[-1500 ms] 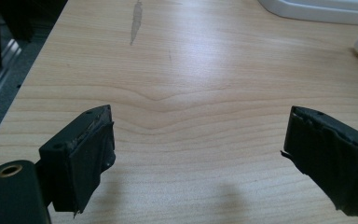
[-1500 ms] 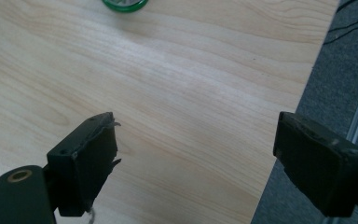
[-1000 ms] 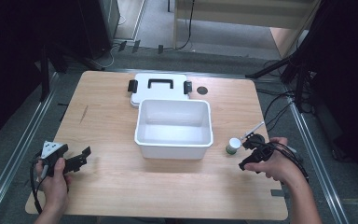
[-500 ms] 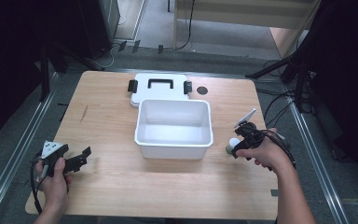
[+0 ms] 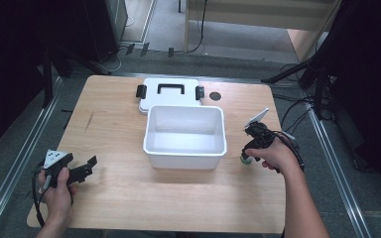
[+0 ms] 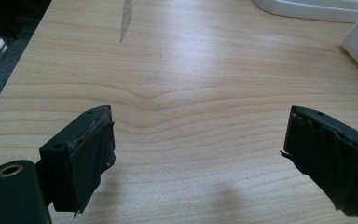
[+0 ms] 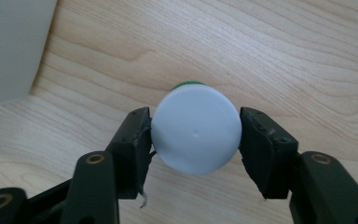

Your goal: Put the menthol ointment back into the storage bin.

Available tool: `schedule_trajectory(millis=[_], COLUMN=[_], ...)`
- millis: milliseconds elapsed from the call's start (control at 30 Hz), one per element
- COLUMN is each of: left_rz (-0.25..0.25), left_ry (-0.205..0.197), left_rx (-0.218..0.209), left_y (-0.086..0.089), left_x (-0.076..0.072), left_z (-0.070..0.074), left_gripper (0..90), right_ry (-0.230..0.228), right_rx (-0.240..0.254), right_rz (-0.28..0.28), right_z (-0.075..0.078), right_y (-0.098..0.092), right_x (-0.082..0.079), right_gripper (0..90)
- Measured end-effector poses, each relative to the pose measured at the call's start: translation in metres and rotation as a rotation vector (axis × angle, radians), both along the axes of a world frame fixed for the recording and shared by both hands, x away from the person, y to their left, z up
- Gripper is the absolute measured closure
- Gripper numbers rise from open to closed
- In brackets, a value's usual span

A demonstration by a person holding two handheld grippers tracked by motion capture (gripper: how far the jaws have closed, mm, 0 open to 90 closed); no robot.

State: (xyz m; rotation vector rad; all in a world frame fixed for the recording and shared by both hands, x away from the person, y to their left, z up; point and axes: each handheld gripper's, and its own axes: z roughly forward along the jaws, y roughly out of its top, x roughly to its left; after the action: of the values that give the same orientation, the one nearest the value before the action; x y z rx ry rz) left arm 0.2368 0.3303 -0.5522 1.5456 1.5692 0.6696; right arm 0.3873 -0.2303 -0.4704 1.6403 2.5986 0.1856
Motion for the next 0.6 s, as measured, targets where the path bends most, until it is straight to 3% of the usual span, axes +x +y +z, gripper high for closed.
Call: schedule_trajectory(millis=[300, 600], left_rz=[0.002, 0.004], left_ry=[-0.001, -0.002], left_rx=[-0.007, -0.008], left_y=[0.0, 0.0], left_x=[0.0, 0.0], left_z=[0.0, 0.0], left_gripper=[9.1, 9.0], right_ry=[0.01, -0.001], right_rx=[-0.009, -0.01], right_rz=[0.016, 0.072], right_z=[0.0, 0.022], right_y=[0.004, 0.007], right_x=[0.004, 0.005], right_gripper=[51.7, 51.9])
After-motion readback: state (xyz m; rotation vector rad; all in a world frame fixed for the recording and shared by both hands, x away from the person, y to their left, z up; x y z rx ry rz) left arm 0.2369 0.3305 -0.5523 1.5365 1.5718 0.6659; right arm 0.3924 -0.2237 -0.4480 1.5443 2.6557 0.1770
